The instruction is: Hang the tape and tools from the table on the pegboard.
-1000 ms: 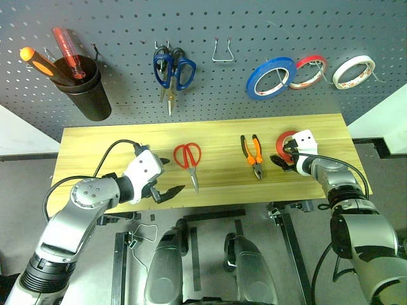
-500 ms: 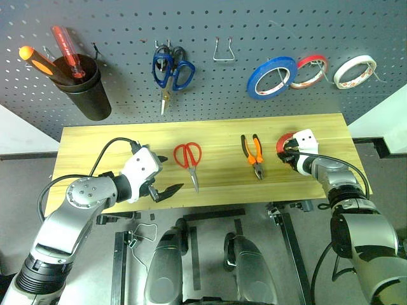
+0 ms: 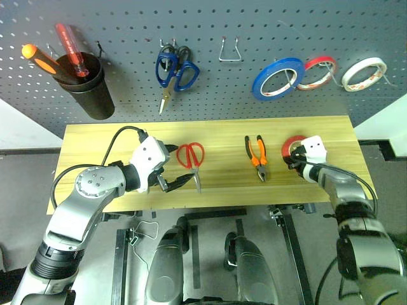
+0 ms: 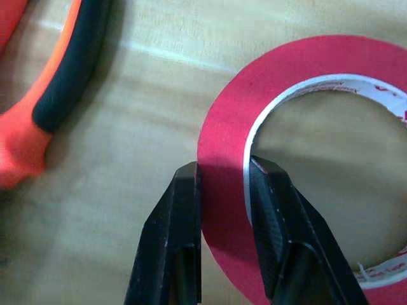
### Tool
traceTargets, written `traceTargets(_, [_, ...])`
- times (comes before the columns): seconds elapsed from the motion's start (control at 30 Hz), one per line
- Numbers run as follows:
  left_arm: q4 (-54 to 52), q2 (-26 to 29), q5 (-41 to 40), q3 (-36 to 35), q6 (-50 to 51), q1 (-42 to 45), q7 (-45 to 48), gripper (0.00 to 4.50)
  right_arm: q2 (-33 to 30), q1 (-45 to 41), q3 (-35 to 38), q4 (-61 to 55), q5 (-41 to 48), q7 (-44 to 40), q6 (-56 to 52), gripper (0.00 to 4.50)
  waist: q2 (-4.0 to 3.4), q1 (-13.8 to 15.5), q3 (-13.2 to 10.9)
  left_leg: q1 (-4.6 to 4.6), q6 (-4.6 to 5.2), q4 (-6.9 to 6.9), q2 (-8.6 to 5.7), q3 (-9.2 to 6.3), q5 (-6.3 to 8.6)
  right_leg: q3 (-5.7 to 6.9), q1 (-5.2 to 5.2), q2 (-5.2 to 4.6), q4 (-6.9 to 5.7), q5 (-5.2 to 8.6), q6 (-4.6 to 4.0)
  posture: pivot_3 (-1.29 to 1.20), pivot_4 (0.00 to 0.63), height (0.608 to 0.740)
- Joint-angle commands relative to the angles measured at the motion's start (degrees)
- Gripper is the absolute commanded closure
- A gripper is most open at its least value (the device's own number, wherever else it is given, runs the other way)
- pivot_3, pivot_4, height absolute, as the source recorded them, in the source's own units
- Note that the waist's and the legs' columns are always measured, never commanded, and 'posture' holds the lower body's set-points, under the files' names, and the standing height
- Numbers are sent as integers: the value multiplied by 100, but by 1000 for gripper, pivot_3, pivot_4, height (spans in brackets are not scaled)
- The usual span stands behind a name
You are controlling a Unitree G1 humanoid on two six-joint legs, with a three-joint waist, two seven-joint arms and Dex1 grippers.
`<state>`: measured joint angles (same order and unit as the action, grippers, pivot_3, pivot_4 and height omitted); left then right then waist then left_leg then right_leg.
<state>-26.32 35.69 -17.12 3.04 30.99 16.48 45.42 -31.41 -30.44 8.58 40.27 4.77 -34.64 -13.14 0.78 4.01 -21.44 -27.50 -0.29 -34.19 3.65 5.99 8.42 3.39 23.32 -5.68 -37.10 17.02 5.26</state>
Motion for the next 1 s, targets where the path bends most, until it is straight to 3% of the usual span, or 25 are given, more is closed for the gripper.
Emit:
traceTargets(0.03, [19, -74, -148, 32, -285, 57, 144, 0, -124, 816, 386, -1725, 363, 157, -686, 3792, -3, -13, 2, 0, -6, 2, -1, 3, 0, 1, 3, 2, 0, 3, 4, 110, 336, 717])
traceTargets(0.2, [302, -175, -180, 7, -671, 193, 312, 0, -47, 1976, 1026, -4375, 720, 732, -1636, 3793, -9, -58, 7, -6, -11, 5, -2, 26, -5, 0, 21, 7, -8, 6, 14, 87, 313, 717])
traceTargets(0.4, [729, -463, -167, 6, -1182, 413, 338, 0, 220, 2619, 1760, -6323, 1031, 1369, -2082, 3793, -11, -36, 18, -2, -18, 5, 2, 16, -6, 2, 18, 10, -11, 5, 13, 62, 296, 717])
traceTargets(0.57, [922, -607, -154, 32, -1410, 495, 329, 0, 274, 2450, 1988, -6745, 1129, 1690, -1934, 3793, -10, -42, 21, -3, -16, 4, -1, 19, -7, 3, 17, 10, -11, 5, 13, 56, 289, 717])
traceTargets(1.0, [947, -778, -151, -125, -1742, 413, 76, 0, 361, 1514, 1802, -6029, 1192, 1771, -594, 3793, -9, -114, 25, -2, -17, -14, -3, 33, -13, 9, 13, 14, -33, 4, 15, 75, 285, 717])
